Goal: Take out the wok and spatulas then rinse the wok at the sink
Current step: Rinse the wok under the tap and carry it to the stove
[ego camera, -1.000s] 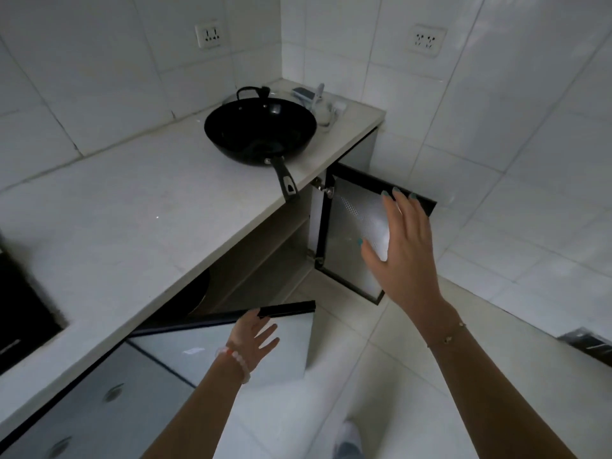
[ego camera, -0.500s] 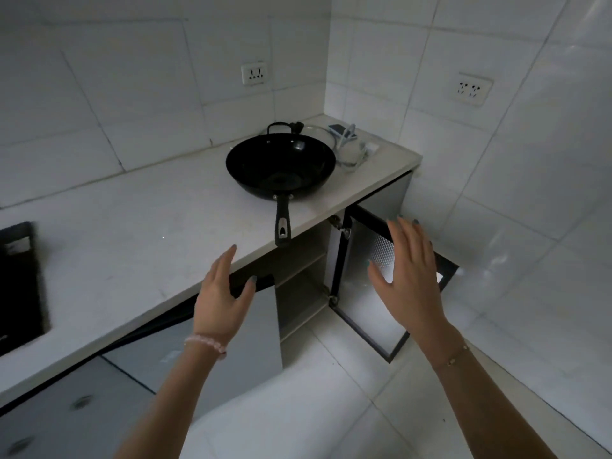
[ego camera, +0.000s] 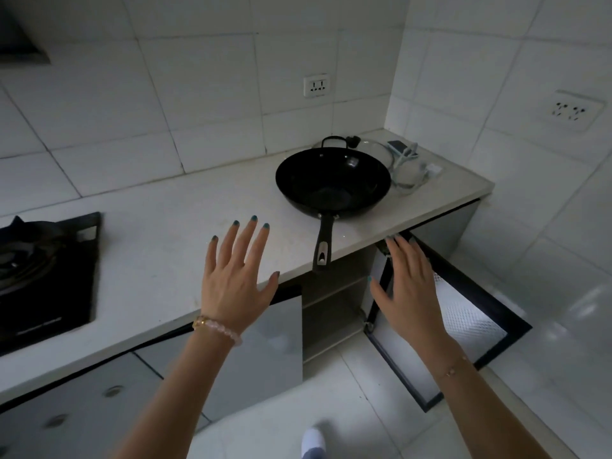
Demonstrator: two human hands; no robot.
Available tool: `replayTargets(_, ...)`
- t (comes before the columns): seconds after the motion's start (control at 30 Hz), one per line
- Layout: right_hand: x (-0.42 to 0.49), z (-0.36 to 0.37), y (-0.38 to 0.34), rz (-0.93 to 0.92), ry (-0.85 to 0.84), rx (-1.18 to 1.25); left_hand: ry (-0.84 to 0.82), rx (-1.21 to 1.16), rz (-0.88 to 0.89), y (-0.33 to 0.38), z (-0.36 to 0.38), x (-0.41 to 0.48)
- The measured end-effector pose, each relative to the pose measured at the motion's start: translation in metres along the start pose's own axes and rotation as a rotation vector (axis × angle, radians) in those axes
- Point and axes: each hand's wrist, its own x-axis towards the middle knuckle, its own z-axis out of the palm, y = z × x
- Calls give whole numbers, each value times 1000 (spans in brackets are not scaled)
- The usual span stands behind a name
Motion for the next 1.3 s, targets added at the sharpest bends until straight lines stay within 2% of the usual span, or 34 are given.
replayTargets(0.2,67,46,11,-23,-159,46,-24,-18,-46,3,39,50)
replayTargets(0.33,104,85,15,90,-305,297,-37,-33,-72,3,66,81)
replayTargets(0.4,118,102,14,230,-372,534,-40,-36,-80,2,76,92)
replayTargets(0.63,160,146,14,893,-567,1323,-70,-41,-105,-5,95,108)
replayTargets(0.73,172,158,17,1051,-646,1662,-86,-42,-117,-6,101,108)
replayTargets(0.8,180,165,17,1106,-684,1793,-127,-80,-148,-2,107,105)
replayTargets(0.87,187,171,17,1132,-709,1841,-207,-200,-221,8,113,99)
replayTargets(0.97,195,179,19,1164,-745,1867,-388,-554,-414,28,123,90)
replayTargets(1.13,205,183,23,1232,-814,1893,-763,-1310,-940,53,125,101)
replayTargets(1.2,210,183,23,1239,-838,1884,-801,-1488,-1068,60,129,105)
replayTargets(1.3,217,181,23,1252,-875,1841,-799,-1620,-1159,67,138,112)
